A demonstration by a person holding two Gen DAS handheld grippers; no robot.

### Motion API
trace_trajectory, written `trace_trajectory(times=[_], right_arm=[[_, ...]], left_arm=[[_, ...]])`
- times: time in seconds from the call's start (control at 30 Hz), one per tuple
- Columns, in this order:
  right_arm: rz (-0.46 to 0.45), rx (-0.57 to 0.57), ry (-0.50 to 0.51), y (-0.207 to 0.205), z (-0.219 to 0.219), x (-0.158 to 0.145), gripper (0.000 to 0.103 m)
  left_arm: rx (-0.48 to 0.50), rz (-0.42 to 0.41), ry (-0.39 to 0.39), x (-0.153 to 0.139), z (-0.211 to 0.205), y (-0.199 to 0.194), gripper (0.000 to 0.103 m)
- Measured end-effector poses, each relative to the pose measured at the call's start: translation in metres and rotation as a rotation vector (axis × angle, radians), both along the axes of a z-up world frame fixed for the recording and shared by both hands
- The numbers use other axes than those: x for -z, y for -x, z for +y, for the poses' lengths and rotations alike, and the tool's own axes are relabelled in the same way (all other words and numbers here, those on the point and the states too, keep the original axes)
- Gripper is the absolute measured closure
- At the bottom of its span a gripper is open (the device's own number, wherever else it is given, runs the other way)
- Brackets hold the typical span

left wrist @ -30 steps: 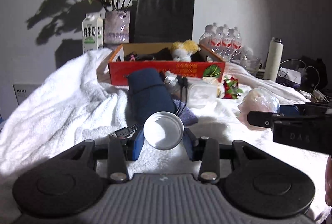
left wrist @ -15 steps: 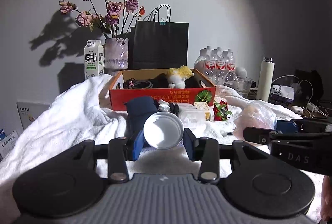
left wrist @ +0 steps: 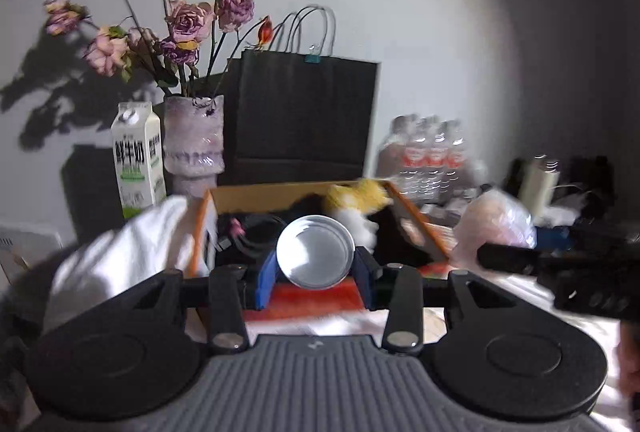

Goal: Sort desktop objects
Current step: 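Carry the cap and bag into the cardboard box and open both tools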

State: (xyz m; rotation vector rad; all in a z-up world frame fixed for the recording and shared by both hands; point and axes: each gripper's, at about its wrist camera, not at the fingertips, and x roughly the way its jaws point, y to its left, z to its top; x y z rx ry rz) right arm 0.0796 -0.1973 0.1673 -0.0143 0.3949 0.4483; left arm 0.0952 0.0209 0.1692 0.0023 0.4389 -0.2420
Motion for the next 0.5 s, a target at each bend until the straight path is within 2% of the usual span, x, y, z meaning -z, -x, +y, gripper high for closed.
trace_trajectory(times=[0.1, 0.2, 0.27, 0.37, 0.5], right_arm=[[0.075, -0.010, -0.026, -0.067, 0.012, -0.009, 0.061], [0.166, -0.016, 0.010, -0.140, 0.032, -0.007, 0.061], [0.229, -0.012, 0.040, -0.186, 0.044, 0.000, 0.061], [0.312, 0.022, 0.100, -0.247, 0.059, 0.021, 0.061], [0.422, 0.071, 0.105, -0.302, 0.069, 0.054, 0.061]], left_arm=[[-0.023, 0.055, -0.070, 0.006, -0.005, -0.065, 0.062], [-0.038, 0.137, -0.070, 0.020, -0.004, -0.133, 0.062], [-0.072, 0.190, -0.052, 0.032, -0.003, -0.174, 0.062], [-0.126, 0.274, 0.021, 0.053, 0.006, -0.226, 0.062], [-0.130, 0.372, 0.064, 0.080, 0.010, -0.271, 0.062]])
